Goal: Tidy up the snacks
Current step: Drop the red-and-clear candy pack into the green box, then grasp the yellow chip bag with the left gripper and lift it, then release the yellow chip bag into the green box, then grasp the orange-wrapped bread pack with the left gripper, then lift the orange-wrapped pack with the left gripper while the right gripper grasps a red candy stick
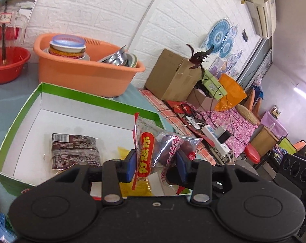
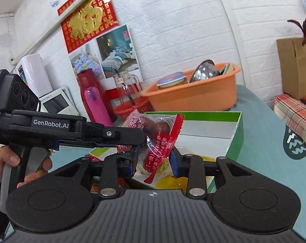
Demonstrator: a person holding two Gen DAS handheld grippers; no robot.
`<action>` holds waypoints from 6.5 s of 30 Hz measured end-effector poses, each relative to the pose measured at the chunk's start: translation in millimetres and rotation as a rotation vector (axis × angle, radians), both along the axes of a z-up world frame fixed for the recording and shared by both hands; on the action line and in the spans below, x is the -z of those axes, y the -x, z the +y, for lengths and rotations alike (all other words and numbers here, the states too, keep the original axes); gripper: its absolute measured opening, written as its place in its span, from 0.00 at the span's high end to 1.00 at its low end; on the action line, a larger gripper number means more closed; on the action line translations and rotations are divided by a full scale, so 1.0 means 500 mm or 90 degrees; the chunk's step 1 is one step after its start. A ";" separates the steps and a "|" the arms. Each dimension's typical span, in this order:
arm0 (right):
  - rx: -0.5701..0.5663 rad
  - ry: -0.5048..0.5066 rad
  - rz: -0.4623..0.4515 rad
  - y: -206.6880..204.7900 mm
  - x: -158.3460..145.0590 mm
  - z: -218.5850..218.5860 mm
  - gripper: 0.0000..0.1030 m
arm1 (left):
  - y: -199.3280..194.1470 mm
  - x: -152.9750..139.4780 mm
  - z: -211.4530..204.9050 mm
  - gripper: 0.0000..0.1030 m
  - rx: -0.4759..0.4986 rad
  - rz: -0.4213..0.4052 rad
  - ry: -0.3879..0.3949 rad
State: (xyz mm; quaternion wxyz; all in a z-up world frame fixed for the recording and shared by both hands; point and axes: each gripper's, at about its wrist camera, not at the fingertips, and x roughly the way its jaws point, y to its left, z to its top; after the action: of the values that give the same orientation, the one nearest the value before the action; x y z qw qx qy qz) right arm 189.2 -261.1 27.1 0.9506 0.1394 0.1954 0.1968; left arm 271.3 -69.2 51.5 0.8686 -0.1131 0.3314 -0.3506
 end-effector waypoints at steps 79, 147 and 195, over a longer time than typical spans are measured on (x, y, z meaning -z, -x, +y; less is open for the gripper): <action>-0.108 0.203 -0.146 0.187 -0.091 0.130 0.48 | 0.282 -0.098 0.051 0.53 -0.057 -0.087 0.015; -0.046 0.164 0.063 0.281 0.080 0.068 0.02 | 0.345 0.122 0.092 0.00 -0.162 0.090 0.013; 0.066 0.154 0.067 0.227 0.085 0.014 0.52 | 0.363 0.098 0.126 0.46 -0.127 0.046 0.000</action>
State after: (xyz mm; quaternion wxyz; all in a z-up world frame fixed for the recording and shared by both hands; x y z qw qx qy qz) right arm 75.5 -254.0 -15.3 0.9578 0.0443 0.2599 0.1145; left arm 89.7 -6.1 2.4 0.8867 -0.1577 0.3497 -0.2582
